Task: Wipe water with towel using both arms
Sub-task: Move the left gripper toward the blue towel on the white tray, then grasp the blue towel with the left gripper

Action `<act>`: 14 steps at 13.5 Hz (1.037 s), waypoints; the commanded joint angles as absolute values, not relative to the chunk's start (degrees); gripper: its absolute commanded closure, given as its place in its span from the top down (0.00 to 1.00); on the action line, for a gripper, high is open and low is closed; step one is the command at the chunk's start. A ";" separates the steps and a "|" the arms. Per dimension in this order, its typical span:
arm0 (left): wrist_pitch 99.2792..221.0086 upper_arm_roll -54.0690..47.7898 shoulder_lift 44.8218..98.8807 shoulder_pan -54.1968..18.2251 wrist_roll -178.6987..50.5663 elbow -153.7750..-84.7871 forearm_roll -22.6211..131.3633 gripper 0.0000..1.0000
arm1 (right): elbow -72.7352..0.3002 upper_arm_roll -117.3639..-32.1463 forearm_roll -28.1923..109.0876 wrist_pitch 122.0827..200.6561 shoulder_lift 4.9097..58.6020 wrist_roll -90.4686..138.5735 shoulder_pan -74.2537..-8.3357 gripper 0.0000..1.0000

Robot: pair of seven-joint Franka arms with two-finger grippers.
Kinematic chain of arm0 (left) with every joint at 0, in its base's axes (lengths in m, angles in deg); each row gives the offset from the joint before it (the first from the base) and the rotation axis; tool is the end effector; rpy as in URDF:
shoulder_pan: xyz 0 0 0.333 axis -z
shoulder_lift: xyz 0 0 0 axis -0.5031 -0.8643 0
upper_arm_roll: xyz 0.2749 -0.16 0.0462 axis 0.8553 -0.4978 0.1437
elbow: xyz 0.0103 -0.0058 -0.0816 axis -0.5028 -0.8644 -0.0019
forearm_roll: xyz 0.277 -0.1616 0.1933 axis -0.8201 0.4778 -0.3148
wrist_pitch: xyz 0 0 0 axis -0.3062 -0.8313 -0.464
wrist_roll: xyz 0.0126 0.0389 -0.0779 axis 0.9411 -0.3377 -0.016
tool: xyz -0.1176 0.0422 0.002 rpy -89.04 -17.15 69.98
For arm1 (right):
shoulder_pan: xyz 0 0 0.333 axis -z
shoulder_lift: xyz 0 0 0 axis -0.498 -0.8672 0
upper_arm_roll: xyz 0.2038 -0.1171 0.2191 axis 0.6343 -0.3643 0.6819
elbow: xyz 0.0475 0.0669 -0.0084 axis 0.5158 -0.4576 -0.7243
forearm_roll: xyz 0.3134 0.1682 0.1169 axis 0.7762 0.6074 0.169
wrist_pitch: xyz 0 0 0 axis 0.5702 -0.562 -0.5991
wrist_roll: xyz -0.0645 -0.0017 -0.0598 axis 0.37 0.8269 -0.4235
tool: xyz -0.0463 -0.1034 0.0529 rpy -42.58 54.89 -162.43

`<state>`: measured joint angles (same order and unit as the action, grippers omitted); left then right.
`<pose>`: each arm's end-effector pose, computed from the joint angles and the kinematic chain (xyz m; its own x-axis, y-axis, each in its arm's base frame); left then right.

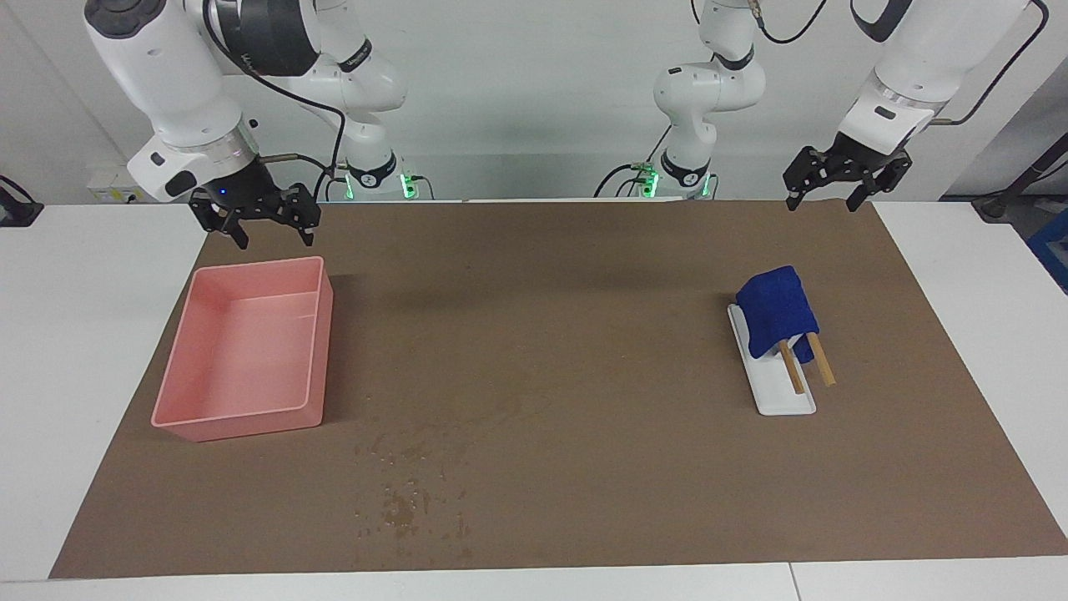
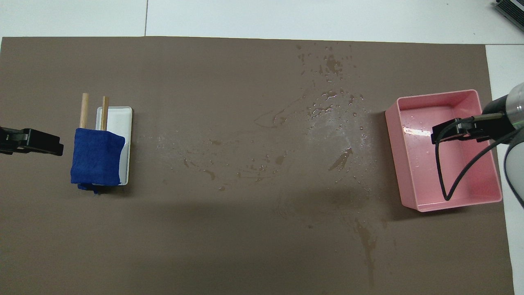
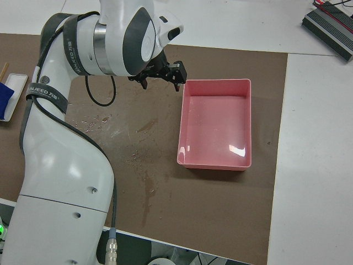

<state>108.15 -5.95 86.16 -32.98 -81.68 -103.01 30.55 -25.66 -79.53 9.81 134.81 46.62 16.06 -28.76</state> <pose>0.5026 -0.0322 0.6233 0.9950 -0.0923 -0.0382 -0.0916 -0.9956 0.0181 0.5361 0.0121 0.5861 0.9986 0.0246 -0.0459 0.0247 -0.9997 0.0004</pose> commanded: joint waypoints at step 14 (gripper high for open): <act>143.21 -5.91 89.30 -40.66 -87.07 -134.87 31.34 0.94 | -25.72 -79.14 9.24 134.04 47.18 15.44 -28.02 1.00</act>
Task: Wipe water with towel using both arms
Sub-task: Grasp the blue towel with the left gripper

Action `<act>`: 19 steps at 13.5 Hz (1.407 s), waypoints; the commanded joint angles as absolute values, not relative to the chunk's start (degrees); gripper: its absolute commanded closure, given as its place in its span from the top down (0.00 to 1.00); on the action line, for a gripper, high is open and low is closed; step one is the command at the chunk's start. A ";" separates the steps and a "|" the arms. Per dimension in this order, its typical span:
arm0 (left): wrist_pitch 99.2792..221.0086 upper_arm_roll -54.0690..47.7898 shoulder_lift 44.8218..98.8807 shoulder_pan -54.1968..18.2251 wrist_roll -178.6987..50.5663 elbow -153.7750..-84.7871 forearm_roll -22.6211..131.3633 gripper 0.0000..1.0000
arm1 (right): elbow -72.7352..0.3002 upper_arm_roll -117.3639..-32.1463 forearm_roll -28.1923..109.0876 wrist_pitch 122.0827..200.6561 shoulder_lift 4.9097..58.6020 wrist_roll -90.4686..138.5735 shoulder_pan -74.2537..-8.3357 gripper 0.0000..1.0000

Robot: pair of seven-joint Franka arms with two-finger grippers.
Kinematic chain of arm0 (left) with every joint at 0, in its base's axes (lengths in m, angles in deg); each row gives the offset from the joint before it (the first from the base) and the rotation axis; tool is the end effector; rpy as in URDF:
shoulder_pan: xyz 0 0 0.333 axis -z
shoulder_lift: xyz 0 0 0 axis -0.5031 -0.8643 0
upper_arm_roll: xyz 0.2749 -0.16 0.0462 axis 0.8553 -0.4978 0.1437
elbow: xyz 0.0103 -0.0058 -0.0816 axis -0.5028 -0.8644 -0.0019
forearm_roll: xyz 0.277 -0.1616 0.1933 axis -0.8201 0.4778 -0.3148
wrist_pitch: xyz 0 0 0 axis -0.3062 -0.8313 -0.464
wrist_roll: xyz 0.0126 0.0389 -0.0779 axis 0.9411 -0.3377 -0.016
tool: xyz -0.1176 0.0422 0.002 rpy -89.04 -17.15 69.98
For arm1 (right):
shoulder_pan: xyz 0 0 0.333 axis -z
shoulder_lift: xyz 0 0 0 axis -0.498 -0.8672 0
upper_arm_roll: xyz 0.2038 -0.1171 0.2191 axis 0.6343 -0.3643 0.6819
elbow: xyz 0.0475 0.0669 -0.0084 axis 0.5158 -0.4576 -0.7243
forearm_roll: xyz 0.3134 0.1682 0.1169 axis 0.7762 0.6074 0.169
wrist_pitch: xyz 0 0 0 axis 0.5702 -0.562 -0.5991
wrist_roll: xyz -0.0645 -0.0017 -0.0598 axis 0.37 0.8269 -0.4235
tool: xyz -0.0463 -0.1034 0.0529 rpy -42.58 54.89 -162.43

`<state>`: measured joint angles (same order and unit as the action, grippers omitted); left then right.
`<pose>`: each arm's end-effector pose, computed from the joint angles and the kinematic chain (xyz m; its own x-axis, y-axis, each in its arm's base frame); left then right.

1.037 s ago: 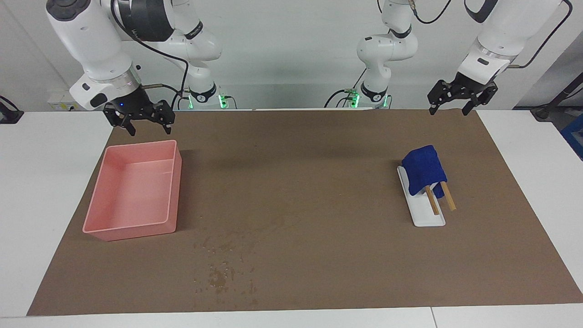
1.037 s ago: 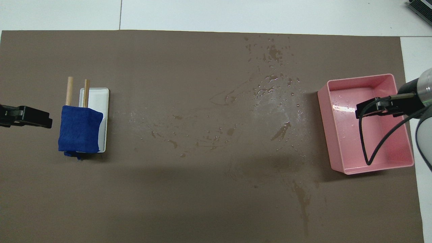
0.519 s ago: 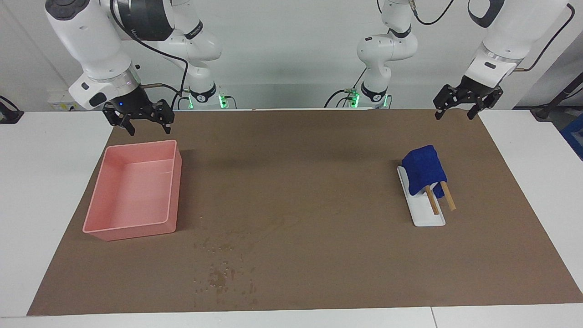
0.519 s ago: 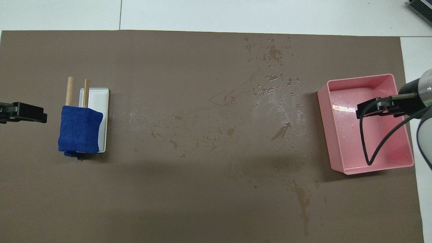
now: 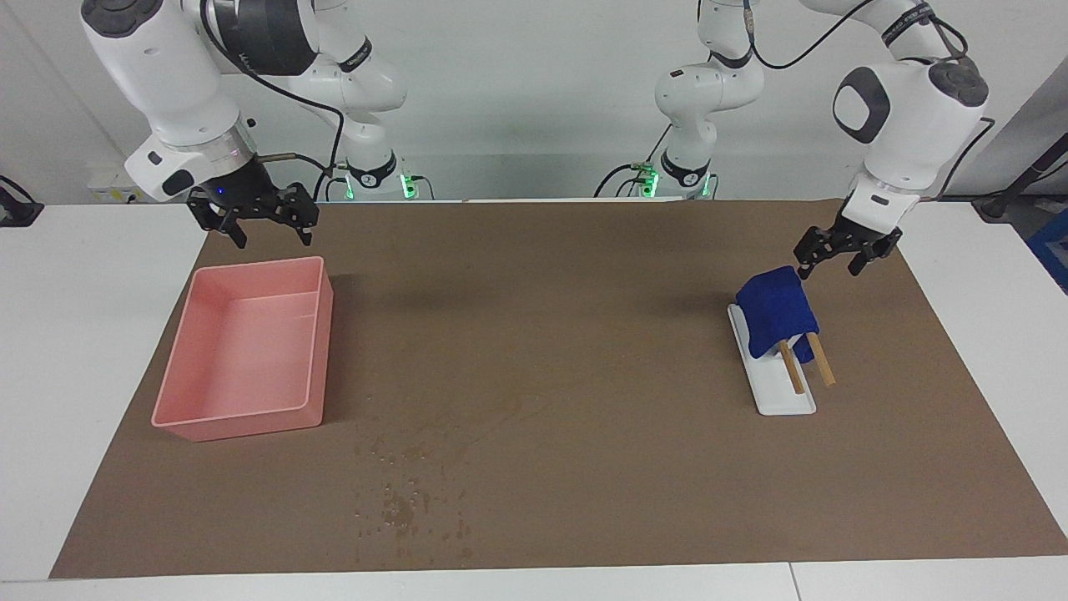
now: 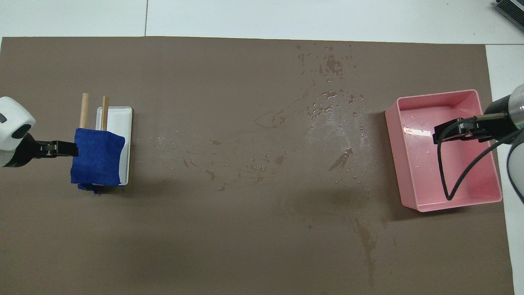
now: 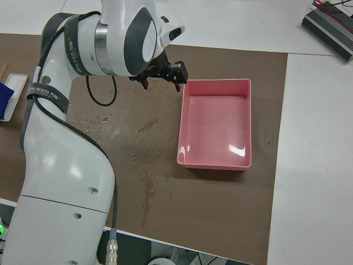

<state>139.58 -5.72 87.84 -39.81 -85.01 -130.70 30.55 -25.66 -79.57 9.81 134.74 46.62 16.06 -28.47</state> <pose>0.5083 0.0327 0.4648 0.9983 -0.0151 0.0565 -0.0155 -0.9999 0.0065 0.5360 0.0090 0.5860 0.9987 0.0189 -0.0472 0.0189 -0.9998 0.0004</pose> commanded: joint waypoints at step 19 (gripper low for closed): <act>147.09 -5.91 87.62 -39.78 -85.75 -137.00 31.34 0.00 | -25.81 -79.06 9.42 134.65 47.10 20.80 -27.76 1.00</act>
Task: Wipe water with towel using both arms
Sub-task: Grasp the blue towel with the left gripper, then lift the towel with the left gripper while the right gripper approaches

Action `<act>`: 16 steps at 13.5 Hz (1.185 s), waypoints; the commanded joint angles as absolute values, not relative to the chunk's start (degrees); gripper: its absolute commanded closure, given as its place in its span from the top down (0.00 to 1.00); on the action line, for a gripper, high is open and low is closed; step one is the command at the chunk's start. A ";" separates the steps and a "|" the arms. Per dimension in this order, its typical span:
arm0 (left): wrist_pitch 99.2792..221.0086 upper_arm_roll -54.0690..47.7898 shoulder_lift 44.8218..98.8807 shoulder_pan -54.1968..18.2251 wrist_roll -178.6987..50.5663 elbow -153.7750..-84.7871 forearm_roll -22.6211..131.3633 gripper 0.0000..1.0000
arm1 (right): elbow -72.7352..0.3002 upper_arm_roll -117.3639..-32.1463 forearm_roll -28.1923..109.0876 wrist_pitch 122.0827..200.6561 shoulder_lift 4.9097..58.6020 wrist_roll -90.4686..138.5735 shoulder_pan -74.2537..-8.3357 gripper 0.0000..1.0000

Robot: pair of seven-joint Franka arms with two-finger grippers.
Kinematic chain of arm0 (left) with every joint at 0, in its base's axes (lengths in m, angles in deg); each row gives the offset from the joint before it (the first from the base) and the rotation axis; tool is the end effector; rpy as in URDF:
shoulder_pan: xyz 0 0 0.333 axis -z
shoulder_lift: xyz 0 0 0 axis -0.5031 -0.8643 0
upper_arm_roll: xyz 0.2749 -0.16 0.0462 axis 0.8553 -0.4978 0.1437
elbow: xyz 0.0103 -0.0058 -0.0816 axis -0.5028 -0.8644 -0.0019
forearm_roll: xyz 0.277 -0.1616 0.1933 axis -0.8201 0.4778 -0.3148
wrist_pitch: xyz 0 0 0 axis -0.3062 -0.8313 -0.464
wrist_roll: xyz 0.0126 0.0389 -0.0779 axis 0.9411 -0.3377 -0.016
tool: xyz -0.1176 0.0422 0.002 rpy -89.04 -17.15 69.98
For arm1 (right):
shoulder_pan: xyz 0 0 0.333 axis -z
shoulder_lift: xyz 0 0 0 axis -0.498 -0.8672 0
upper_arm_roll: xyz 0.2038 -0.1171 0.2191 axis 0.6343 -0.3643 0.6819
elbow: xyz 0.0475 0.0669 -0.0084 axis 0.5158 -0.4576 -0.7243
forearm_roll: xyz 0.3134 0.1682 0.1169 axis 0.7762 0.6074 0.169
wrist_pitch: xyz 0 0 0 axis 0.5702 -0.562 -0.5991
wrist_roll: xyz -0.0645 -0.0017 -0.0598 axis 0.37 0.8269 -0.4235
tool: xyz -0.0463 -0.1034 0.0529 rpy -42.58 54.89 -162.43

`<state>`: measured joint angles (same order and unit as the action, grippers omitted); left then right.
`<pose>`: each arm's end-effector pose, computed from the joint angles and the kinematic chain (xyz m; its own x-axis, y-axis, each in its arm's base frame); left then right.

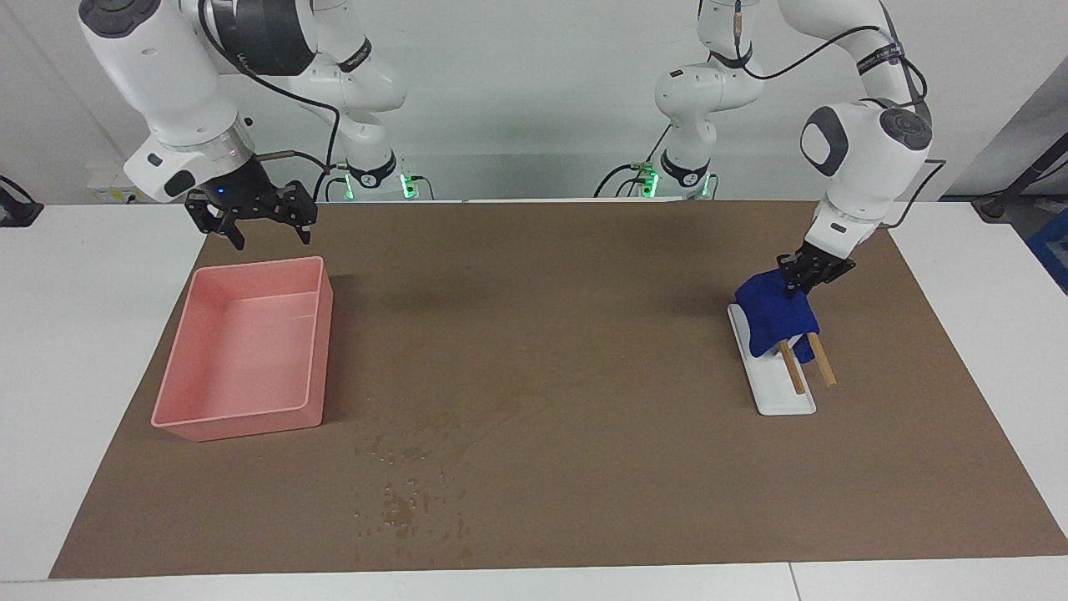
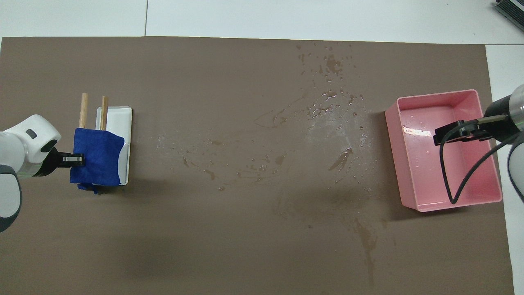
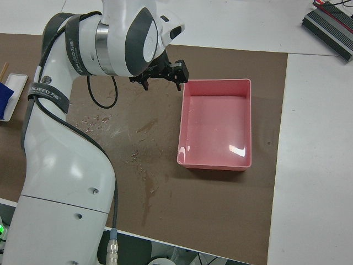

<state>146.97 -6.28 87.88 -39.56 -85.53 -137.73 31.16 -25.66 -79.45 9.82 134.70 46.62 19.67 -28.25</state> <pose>0.4972 0.0252 0.4214 0.9975 -0.0296 0.0640 -0.0304 -0.9995 0.0118 0.5359 0.0081 0.5860 0.9956 0.0801 -0.0478 0.0800 -0.9968 -0.0028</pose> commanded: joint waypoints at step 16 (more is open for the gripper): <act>147.80 -6.09 86.66 -39.17 -85.49 -135.33 31.34 0.00 | -25.89 -78.88 9.51 134.56 47.19 20.62 -28.29 1.00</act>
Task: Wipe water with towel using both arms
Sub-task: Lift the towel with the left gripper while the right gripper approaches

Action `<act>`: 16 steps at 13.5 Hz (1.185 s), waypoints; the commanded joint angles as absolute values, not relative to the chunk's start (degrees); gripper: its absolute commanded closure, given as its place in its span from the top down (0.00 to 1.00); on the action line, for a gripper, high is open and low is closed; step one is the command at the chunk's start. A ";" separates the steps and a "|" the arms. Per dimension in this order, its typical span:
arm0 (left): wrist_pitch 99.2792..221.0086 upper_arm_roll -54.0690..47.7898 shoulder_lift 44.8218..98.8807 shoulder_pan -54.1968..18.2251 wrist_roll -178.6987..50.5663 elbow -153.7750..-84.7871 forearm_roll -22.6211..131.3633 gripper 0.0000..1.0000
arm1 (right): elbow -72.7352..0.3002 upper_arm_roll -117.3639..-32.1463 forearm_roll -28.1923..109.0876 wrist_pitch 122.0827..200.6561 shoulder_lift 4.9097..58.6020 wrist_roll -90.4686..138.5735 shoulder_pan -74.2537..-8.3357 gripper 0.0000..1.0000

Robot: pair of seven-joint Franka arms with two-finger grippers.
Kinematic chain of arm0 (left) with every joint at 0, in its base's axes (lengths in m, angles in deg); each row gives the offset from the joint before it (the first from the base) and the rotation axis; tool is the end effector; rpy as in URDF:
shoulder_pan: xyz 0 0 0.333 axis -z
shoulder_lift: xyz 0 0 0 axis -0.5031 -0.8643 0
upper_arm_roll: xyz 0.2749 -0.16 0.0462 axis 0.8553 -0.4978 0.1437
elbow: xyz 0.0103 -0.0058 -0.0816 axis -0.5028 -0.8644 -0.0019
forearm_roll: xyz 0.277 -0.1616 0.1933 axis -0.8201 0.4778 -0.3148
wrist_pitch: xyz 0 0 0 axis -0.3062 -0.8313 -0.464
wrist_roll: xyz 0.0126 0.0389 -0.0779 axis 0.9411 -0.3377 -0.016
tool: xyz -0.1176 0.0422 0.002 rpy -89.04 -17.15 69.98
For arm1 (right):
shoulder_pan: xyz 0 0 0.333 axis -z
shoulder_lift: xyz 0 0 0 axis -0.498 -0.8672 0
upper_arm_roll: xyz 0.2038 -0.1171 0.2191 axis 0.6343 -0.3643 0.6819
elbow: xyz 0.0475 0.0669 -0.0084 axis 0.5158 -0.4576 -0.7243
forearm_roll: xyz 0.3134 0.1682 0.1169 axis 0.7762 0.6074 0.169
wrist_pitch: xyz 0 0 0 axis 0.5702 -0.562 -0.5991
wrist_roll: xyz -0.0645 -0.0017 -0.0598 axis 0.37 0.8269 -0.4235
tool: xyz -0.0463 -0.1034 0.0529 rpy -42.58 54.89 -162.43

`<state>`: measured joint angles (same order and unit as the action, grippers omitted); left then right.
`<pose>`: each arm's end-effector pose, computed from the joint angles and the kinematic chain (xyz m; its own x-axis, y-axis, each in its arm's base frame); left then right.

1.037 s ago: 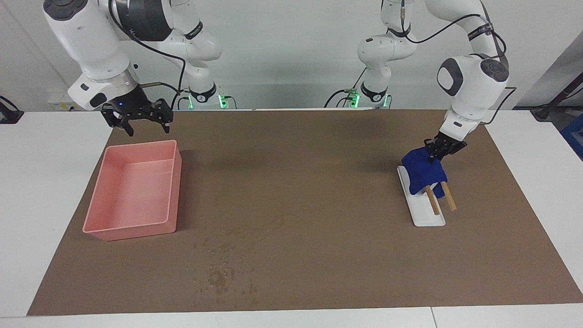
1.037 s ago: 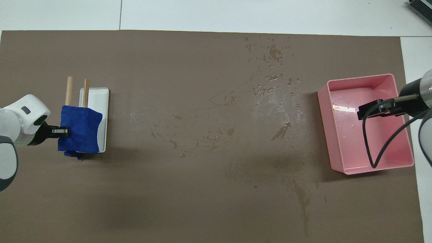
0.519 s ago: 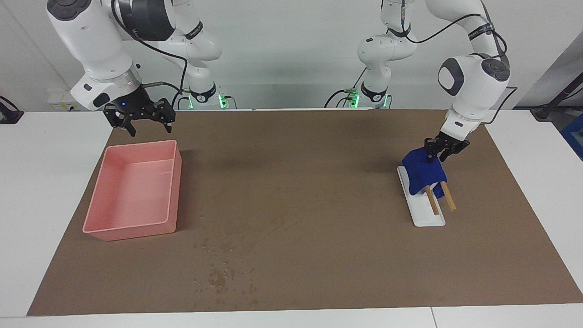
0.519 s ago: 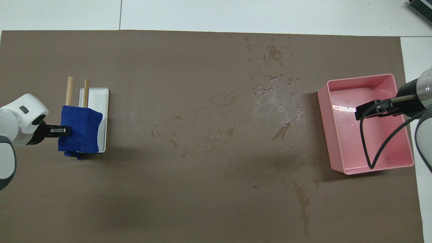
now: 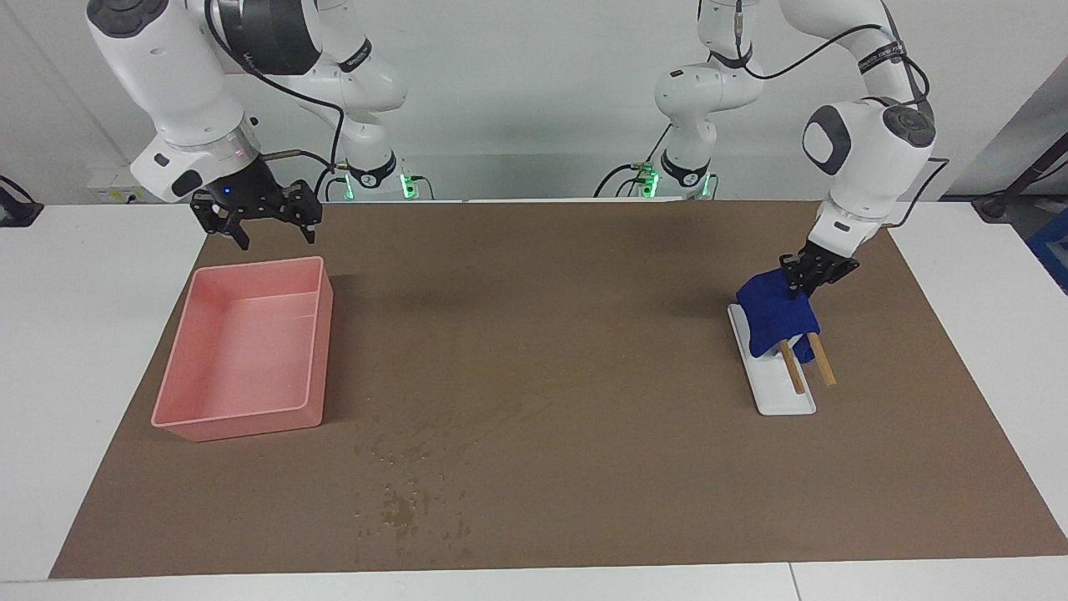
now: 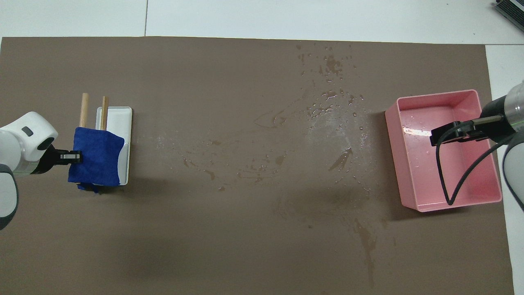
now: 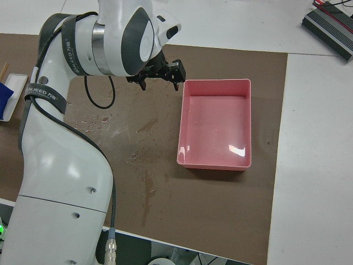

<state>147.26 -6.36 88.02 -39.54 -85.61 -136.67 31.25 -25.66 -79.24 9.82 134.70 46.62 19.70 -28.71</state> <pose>0.5020 0.0244 0.4315 0.9954 -0.0321 0.0899 -0.0331 -0.9994 0.0103 0.5358 0.0144 0.5860 0.9946 0.0922 -0.0478 0.0922 -0.9957 -0.0028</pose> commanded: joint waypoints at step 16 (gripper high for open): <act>138.91 -6.79 86.57 -17.22 -31.06 -115.56 39.08 0.00 | -30.72 -78.70 25.03 135.44 49.47 -1.92 -28.46 1.00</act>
<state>139.28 -7.71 87.55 -21.44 -39.89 -118.52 38.69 -27.51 -78.98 20.55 134.55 47.12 4.90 -28.77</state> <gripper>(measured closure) 0.930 0.000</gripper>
